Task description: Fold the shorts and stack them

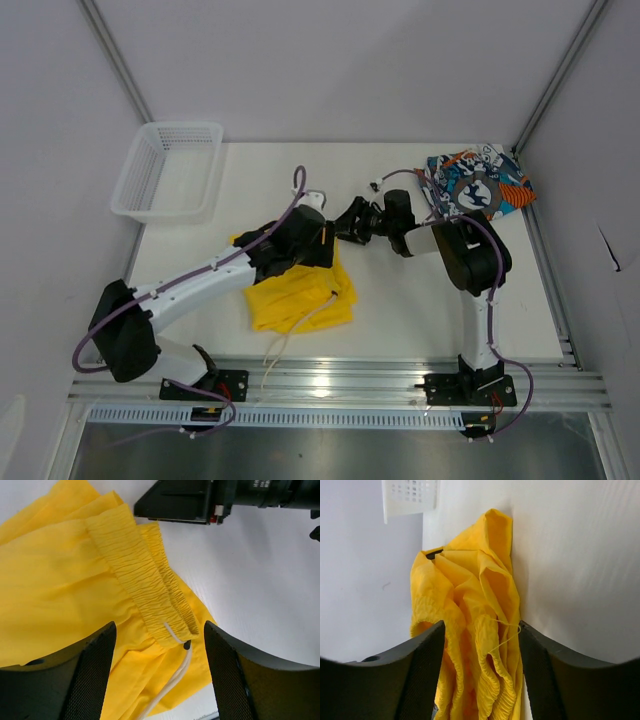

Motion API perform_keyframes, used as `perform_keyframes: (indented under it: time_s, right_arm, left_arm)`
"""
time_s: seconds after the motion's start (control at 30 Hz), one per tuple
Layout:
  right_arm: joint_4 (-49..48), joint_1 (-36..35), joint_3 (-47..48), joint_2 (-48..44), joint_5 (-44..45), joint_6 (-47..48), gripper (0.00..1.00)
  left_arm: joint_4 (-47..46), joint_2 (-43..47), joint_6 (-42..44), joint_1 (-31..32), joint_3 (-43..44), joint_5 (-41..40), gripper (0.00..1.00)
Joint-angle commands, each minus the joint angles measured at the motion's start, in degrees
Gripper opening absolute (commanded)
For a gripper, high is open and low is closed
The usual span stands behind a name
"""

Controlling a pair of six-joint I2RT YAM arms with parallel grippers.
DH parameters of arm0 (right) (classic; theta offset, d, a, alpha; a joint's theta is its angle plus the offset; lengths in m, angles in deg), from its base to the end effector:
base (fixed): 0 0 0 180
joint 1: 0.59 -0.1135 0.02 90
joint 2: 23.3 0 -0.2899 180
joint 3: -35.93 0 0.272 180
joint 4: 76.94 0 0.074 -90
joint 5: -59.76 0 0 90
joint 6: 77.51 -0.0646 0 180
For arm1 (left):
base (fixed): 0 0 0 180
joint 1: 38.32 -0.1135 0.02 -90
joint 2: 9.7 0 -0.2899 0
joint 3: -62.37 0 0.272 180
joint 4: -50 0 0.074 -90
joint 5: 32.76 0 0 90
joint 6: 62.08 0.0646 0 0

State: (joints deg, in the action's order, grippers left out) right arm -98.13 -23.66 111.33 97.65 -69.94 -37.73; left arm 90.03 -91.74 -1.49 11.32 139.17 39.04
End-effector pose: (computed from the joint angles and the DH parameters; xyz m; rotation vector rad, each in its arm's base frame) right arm 0.4183 0.2230 0.1169 0.0182 2.2226 1.4604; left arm 0.2394 -0.2506 0.2796 0.2579 2.3193 -0.3221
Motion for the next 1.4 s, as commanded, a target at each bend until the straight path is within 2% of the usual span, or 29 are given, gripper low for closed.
perform_keyframes:
  time_s: [0.0,0.03,0.2,0.27,0.3,0.37,0.53,0.67,0.77,0.87,1.17,1.23,1.27,1.3,1.37]
  right_arm:
    - [-11.0,1.4,-2.3,1.7,-3.2,-4.9,0.64]
    - [-12.5,1.5,-3.6,1.9,-3.9,-6.6,0.73]
    - [-17.5,1.7,-7.6,0.8,-3.2,-6.8,0.76]
    - [-22.0,1.7,-10.7,0.2,-2.9,-7.8,0.80]
    - [-23.6,1.6,-11.5,0.5,-3.6,-8.6,0.86]
    - [-25.3,1.4,-11.2,1.2,-4.7,-8.9,0.87]
    - [-16.9,-1.4,-8.4,0.9,-3.8,-3.4,0.89]
    - [-2.0,-3.7,-6.4,-2.2,1.1,5.6,0.88]
    - [3.2,-4.8,-5.4,-3.9,4.2,9.3,0.80]
    - [8.1,-5.8,-3.9,-4.6,7.5,12.7,0.65]
    - [14.2,-7.8,-1.5,-7.3,12.1,18.0,0.49]
    - [15.8,-8.5,-1.1,-7.8,13.2,18.8,0.41]
    - [16.3,-8.7,-0.6,-8.4,13.9,20.0,0.34]
    - [16.7,-9.0,-0.4,-8.6,14.1,20.5,0.23]
    - [16.8,-9.0,-0.4,-9.3,14.1,21.1,0.12]
  left_arm:
    - [-2.2,4.4,1.5,-4.8,-4.4,9.0,0.73]
    - [-2.5,4.9,1.5,-5.5,-4.7,9.0,0.73]
    - [-2.1,4.0,0.7,-12.3,-5.9,9.2,0.72]
    - [-3.7,3.2,0.0,-14.7,-6.3,10.9,0.70]
    - [-4.5,2.8,0.0,-16.9,-6.6,12.8,0.70]
    - [-5.8,2.1,-0.2,-18.5,-6.1,13.1,0.69]
    - [-3.3,-3.4,-0.7,-21.0,-1.4,10.2,0.67]
    - [-3.6,-7.6,-0.9,-22.4,0.4,9.8,0.65]
    - [-5.0,-10.0,-0.7,-22.9,1.2,10.5,0.63]
    - [-5.8,-11.9,-0.4,-22.9,2.3,11.2,0.61]
    - [-9.8,-15.3,0.1,-22.8,1.4,16.0,0.59]
    - [-9.7,-15.3,0.5,-22.8,1.7,16.3,0.58]
    - [-9.2,-15.0,0.8,-23.0,2.0,16.2,0.58]
    - [-7.4,-14.6,0.9,-23.2,3.3,15.8,0.58]
    - [-5.7,-12.7,1.5,-24.6,5.5,15.7,0.59]
